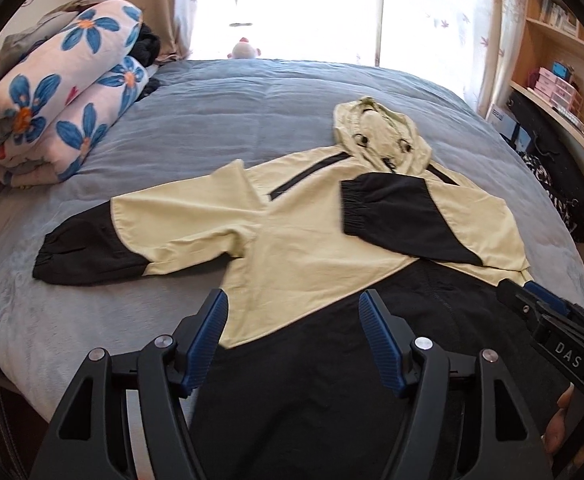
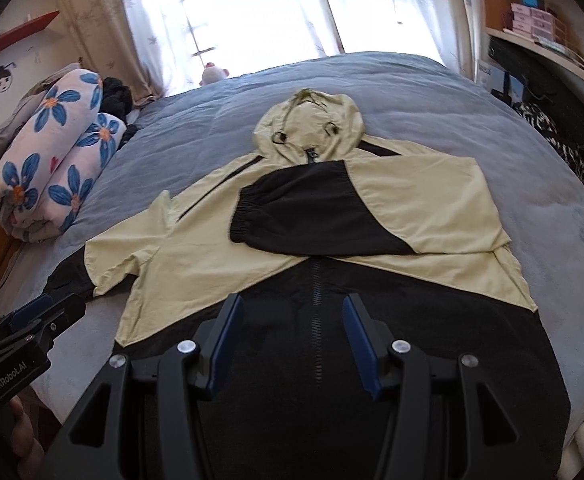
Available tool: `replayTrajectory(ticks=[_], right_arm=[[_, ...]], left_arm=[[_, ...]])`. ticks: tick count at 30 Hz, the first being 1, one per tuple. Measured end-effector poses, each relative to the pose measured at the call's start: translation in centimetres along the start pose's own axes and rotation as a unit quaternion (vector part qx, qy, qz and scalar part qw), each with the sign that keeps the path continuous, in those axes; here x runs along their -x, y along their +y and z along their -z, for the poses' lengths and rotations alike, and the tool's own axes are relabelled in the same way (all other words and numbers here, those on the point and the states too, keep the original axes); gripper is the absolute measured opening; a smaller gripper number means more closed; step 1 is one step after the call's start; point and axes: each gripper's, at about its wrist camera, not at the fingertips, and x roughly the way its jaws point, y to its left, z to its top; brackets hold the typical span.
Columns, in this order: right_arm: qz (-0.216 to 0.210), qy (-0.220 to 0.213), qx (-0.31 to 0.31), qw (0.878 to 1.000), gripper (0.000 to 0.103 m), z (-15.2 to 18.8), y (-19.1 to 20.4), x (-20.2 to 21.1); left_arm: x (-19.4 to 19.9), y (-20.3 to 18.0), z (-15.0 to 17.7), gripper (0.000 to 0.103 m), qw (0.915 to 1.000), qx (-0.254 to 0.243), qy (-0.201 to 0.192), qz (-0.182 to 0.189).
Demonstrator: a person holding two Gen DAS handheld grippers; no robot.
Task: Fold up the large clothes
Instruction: 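Reach the left tool to the other black sleeve cuff and grasp it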
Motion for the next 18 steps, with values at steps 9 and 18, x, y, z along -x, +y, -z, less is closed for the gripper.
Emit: replayTrajectory(ticks=[9, 18], right_arm=[[-0.019, 0.002, 0.038, 0.999, 0.052, -0.4, 6.4, -1.9], [-0.051, 0.011, 0.077, 0.996, 0.052, -1.1, 13.2, -7.0]], left_arm=[[-0.9, 7.6, 0.5, 0.068, 0.9992, 0.032, 0.015, -0.016], [-4.9, 16.5, 1.3, 0.068, 0.9930, 0.105, 0.052, -0.011]])
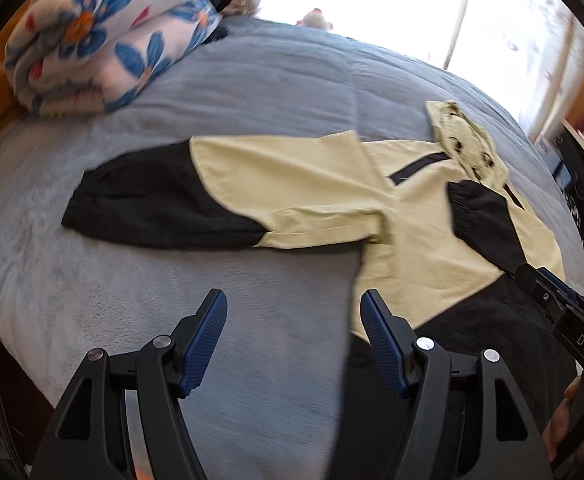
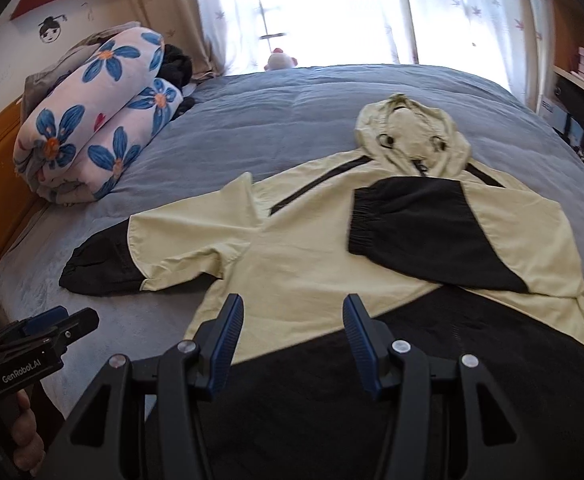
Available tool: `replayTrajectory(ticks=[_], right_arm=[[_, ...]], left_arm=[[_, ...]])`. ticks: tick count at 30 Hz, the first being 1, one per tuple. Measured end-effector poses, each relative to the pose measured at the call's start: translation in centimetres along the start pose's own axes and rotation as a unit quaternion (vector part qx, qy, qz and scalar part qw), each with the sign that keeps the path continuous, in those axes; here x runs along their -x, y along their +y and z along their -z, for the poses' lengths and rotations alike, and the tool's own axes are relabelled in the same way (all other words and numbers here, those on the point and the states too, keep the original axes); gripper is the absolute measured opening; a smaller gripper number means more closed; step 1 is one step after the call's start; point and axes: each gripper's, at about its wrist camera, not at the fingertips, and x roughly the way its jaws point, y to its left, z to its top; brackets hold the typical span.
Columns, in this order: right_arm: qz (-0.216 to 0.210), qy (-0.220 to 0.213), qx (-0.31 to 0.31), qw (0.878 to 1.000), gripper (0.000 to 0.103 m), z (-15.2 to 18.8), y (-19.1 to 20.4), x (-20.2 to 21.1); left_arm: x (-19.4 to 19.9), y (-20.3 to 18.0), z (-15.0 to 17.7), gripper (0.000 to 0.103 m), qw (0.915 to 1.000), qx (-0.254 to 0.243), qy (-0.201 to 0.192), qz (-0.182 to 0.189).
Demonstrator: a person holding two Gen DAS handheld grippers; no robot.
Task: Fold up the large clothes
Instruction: 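Reach the left tool to the other black sleeve cuff and grasp it, then carry the held sleeve across the jacket front with the left tool, release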
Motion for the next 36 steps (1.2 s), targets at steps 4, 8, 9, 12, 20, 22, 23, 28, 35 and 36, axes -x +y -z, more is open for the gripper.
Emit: replayTrajectory(ticks=[4, 8, 9, 12, 20, 22, 23, 28, 35, 36], right_arm=[[-0.007, 0.010, 0.013, 1.000, 0.052, -0.6, 2.1, -2.6], [-0.013, 0.023, 0.022, 0.999, 0.052, -1.1, 3.8, -5.3], [-0.015, 0.026, 0.024, 0.999, 0.052, -1.3, 4.3, -5.9], [-0.019, 0.034, 0.028, 0.999, 0.052, -1.4, 5.1, -7.3], [-0.024, 0.056, 0.036, 0.997, 0.052, -1.1, 5.9, -9.6], [-0.023, 0.062, 0.035, 0.997, 0.052, -0.9, 5.7, -10.0], [-0.024, 0.065, 0.034, 0.997, 0.052, -0.8, 5.6, -10.1], [-0.024, 0.072, 0.023, 0.997, 0.052, -0.4, 4.3, -10.3], [-0.027, 0.054, -0.012, 0.998, 0.052, -0.6, 0.5, -8.3], [-0.026, 0.049, -0.018, 0.998, 0.052, -0.7, -0.2, -7.8]], left_arm=[[-2.4, 4.5, -0.5, 0.068, 0.9982, 0.048, 0.015, 0.032], [-5.1, 9.5, -0.7, 0.068, 0.9914, 0.112, 0.014, 0.065], [-5.8, 11.0, -0.8, 0.068, 0.9883, 0.132, 0.010, 0.076], [-7.7, 14.1, -0.9, 0.068, 0.9816, 0.175, 0.004, 0.077], [-12.1, 19.6, -1.9, 0.061, 0.9572, 0.271, -0.014, 0.100], [-12.7, 20.3, -2.5, 0.030, 0.9562, 0.281, -0.019, 0.079], [-13.3, 20.5, -2.7, 0.019, 0.9559, 0.286, -0.017, 0.066], [-13.9, 20.2, -3.7, 0.001, 0.9542, 0.294, -0.019, 0.051], [-8.5, 10.6, -8.2, 0.001, 0.9792, 0.179, -0.086, 0.040], [-7.4, 8.7, -9.1, 0.001, 0.9813, 0.157, -0.097, 0.053]])
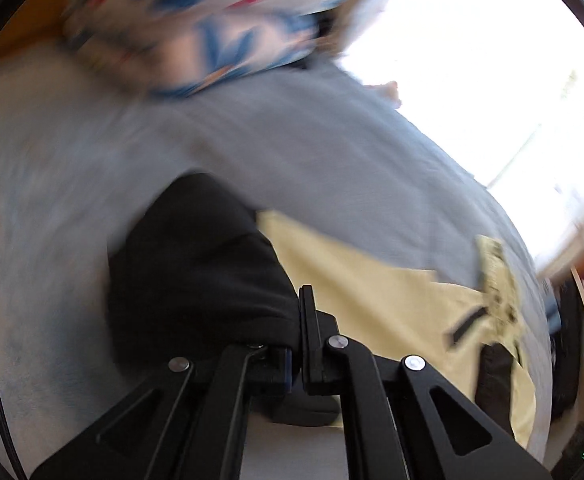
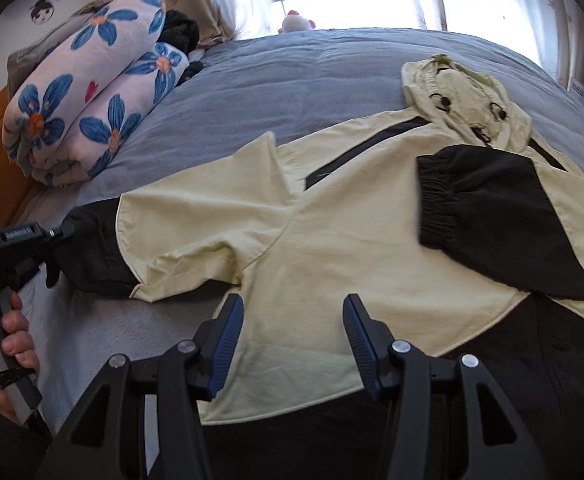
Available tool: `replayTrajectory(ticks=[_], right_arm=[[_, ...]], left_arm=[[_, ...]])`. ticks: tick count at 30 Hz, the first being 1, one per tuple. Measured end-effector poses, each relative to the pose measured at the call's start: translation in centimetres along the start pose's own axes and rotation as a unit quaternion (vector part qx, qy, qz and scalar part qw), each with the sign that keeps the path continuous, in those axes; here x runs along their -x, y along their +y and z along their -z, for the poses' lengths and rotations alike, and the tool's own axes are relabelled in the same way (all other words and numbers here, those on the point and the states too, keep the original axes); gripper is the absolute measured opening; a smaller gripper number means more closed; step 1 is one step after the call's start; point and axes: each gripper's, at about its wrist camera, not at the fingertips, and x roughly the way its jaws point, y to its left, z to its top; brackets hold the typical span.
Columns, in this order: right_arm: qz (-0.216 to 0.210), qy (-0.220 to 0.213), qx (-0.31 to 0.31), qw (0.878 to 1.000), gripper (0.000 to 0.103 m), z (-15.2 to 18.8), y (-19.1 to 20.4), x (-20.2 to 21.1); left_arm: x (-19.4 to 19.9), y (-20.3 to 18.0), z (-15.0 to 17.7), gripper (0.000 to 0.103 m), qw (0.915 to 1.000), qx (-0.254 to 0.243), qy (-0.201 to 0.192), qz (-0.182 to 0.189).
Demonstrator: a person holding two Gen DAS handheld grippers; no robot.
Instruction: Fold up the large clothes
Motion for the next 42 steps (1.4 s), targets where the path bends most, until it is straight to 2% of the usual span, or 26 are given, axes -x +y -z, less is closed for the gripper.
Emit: replayTrajectory(ticks=[4, 8, 11, 13, 16, 21, 23, 26, 28, 30, 34, 36, 38, 40, 42], right_arm=[[0.006, -0.022, -0.028, 0.999, 0.052, 0.0, -3.5, 2.2], [0.021, -0.039, -0.066, 0.997, 0.052, 0.3, -7.7, 4.2], [0.035, -0.045, -0.095, 0.994, 0.052, 0.5, -11.0, 5.1], [0.048, -0.046, -0.116, 0.991, 0.052, 0.9, -13.4, 5.5], [0.062, -0.043, -0.149, 0.986, 0.052, 1.5, -16.7, 6.0], [0.075, -0.030, -0.175, 0.981, 0.052, 2.4, -20.3, 5.9], [0.074, -0.025, -0.181, 0.980, 0.052, 2.7, -21.2, 5.7], [0.067, -0.017, -0.183, 0.981, 0.052, 3.0, -21.8, 5.2], [0.063, -0.014, -0.180, 0.982, 0.052, 2.9, -21.6, 5.0], [0.058, -0.015, -0.174, 0.983, 0.052, 2.7, -21.3, 5.0], [0.050, -0.023, -0.149, 0.987, 0.052, 1.8, -19.9, 5.2], [0.047, -0.030, -0.134, 0.989, 0.052, 1.1, -19.1, 5.6], [0.044, -0.038, -0.117, 0.991, 0.052, 0.3, -18.1, 5.8], [0.045, -0.046, -0.092, 0.994, 0.056, -0.8, -16.9, 5.8], [0.046, -0.050, -0.062, 0.996, 0.066, -1.7, -15.5, 5.5]], left_arm=[[1.7, -9.5, 0.4, 0.001, 0.9947, -0.070, -0.004, 0.074], [1.2, -18.6, 3.2, 0.001, 0.9814, -0.137, 0.016, 0.134], [-0.9, -24.7, 6.6, 0.001, 0.9712, -0.174, 0.042, 0.157], [-2.5, -27.4, 8.9, 0.001, 0.9645, -0.191, 0.067, 0.169], [-5.8, -30.8, 12.8, 0.001, 0.9556, -0.216, 0.109, 0.168], [-9.8, -32.2, 18.2, 0.001, 0.9420, -0.257, 0.165, 0.140], [-10.5, -32.0, 19.7, 0.008, 0.9372, -0.268, 0.184, 0.125], [-10.3, -30.6, 20.6, 0.029, 0.9313, -0.275, 0.207, 0.119], [-9.7, -30.3, 20.6, 0.063, 0.9262, -0.272, 0.225, 0.133], [-8.4, -30.0, 20.0, 0.070, 0.9226, -0.271, 0.229, 0.152], [-4.9, -29.7, 18.4, 0.071, 0.9146, -0.294, 0.222, 0.168], [-3.2, -29.2, 17.5, 0.072, 0.9160, -0.298, 0.211, 0.167], [-1.3, -28.1, 16.4, 0.075, 0.9219, -0.302, 0.188, 0.153], [0.4, -26.2, 15.2, 0.084, 0.9325, -0.295, 0.159, 0.135], [1.3, -24.2, 14.6, 0.085, 0.9414, -0.284, 0.143, 0.114]])
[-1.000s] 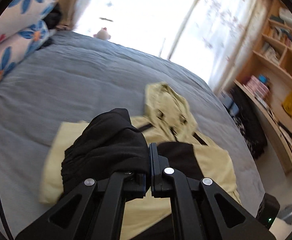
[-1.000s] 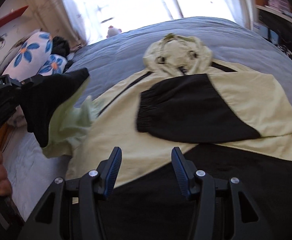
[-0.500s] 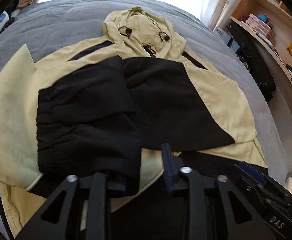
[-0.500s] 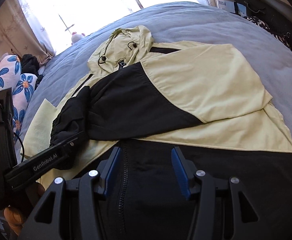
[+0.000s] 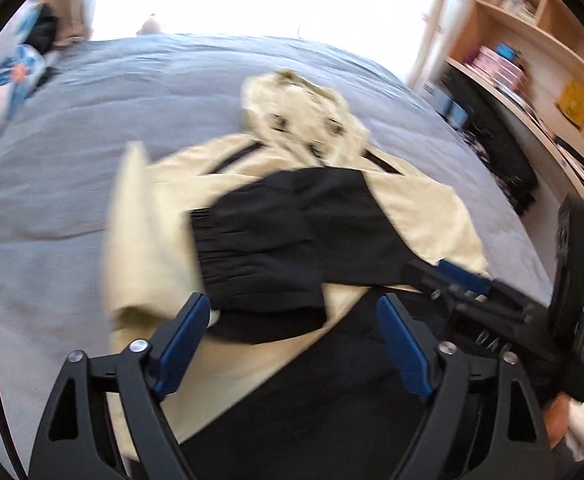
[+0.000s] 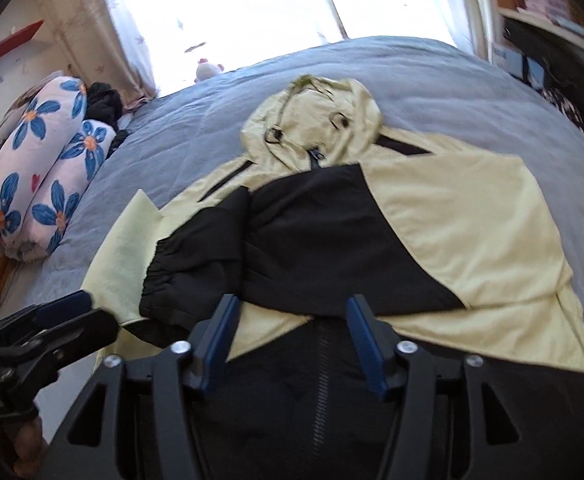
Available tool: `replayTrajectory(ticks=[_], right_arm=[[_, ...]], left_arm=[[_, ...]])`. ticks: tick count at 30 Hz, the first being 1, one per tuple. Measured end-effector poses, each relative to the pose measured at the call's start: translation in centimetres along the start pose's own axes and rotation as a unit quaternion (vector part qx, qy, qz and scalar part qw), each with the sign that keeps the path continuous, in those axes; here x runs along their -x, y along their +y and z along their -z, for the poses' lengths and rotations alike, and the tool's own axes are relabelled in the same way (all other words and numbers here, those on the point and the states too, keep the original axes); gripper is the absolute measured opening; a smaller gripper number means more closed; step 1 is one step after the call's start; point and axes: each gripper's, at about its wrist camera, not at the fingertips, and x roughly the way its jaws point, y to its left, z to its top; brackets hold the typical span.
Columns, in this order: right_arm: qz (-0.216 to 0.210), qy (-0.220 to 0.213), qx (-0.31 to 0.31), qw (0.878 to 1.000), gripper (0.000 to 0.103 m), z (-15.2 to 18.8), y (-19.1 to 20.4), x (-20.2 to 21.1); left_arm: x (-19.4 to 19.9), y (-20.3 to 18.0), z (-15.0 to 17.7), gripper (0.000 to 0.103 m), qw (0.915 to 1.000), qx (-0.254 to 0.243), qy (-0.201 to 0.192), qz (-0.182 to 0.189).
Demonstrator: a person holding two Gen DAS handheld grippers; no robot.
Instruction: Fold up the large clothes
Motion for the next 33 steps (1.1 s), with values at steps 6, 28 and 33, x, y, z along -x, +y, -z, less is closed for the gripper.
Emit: replayTrajectory(ticks=[6, 28, 33], right_arm=[[-0.026, 0.024, 0.094, 0.995, 0.066, -0.5, 4.6, -2.2], [-0.023, -0.035, 0.032, 0.999, 0.007, -6.4, 1.9, -2.2], [0.024, 0.007, -0.119, 0.993, 0.022, -2.4, -8.4, -1.4]], left_arm=[[-0.1, 6.1, 3.1, 0.085, 0.9953, 0.059, 0.027, -0.072], [-6.4, 9.7, 3.0, 0.081, 0.9871, 0.105, 0.039, -0.115], [-6.4, 9.0, 3.4, 0.081, 0.9898, 0.091, 0.049, -0.098]])
